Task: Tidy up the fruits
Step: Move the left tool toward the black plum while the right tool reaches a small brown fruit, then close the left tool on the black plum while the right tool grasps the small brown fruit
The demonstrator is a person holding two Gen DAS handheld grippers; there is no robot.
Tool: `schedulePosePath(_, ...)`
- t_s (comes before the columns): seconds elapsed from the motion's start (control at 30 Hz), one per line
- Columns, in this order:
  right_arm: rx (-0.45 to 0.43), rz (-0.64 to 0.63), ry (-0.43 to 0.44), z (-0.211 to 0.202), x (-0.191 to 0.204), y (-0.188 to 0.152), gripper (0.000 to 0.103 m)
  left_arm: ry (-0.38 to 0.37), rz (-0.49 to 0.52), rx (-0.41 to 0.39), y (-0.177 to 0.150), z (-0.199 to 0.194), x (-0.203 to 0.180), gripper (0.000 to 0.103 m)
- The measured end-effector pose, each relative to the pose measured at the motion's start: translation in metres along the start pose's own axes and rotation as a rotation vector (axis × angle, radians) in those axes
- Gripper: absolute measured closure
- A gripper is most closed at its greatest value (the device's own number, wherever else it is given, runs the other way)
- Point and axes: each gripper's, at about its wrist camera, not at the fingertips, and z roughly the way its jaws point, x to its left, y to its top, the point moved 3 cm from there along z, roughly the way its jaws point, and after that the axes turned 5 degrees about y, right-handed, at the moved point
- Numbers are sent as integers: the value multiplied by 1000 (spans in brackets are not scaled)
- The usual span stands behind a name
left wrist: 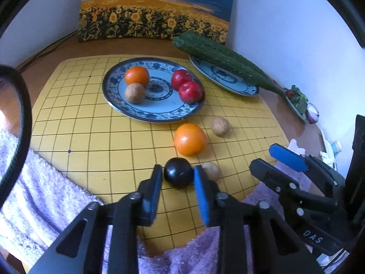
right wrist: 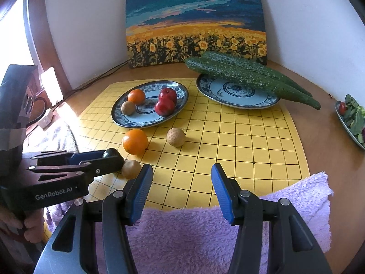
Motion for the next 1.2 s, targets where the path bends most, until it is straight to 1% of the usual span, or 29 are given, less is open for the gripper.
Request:
schedulePosePath(0.17,-8,3,4,-2,1,1,49,-10,-5,-1,0,0,1,76)
schedulePosePath(0.33,-3,-2,7,-1,5,1,49,9,-15,-31,3,-9,8,76)
schedulePosePath(0.53,6,-9,20,3,14,0,49,20,-45,-48,5,-14,20,76)
schedulePosePath(0.9,16,-13,64,13,34,-1,49,21,-82,-68,7,-19,40,76)
schedulePosePath(1.03,36,-21,78,21,42,-2,56,21,-92,-70,7,-20,44,76)
schedulePosePath(1.1,47,-26,83,25,46,-4,61,22,-98,-70,6,-20,46,76)
schedulePosePath(1.2,58,-40,85,29,51,-6,64,23,-105,-71,6,-21,47,76)
